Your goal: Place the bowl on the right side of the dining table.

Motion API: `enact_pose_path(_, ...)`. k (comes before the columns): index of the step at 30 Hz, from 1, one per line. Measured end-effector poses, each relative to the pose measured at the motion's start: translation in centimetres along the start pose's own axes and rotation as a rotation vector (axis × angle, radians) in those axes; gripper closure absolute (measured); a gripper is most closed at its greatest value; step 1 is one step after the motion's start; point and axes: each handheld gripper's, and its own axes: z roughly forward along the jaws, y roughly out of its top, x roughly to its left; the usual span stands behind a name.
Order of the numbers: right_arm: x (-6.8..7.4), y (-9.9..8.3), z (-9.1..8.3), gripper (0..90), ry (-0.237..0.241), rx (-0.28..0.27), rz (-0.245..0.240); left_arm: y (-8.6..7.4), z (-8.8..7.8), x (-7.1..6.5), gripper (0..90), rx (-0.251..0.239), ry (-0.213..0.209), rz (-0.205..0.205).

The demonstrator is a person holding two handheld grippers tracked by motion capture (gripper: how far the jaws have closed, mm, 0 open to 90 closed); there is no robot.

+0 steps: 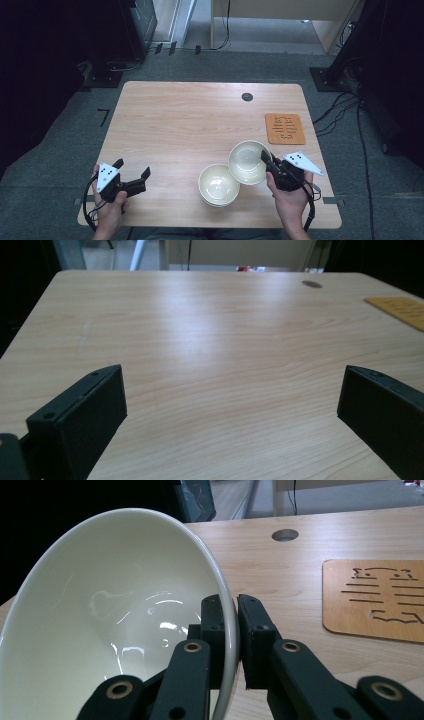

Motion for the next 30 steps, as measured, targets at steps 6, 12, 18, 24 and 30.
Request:
enact_pose_path(6, -0.6, 0.1, -0.1, 83.3, -0.016, -0.006, 0.012, -1.2, 0.5, 1.8, 0.0, 0.06, 0.041, -0.064)
enact_pose_path(12, -1.4, 0.2, -0.2, 83.3, -0.036, -0.014, 0.021, -2.1, 1.5, 2.5, 0.0, 0.14, 0.114, -0.058)
enact_pose_path(18, -2.3, 0.3, -0.2, 83.3, -0.06, -0.015, 0.035, -2.6, 2.1, 2.6, 0.0, 0.207, 0.158, -0.063)
enact_pose_path(24, -3.3, 0.5, -0.3, 83.3, -0.087, -0.02, 0.051, -2.8, 2.6, 2.4, 0.0, 0.241, 0.176, -0.054)
enact_pose_path(30, -4.3, 0.8, -0.3, 83.3, -0.114, -0.027, 0.061, -2.8, 2.8, 2.5, 0.0, 0.261, 0.186, -0.059)
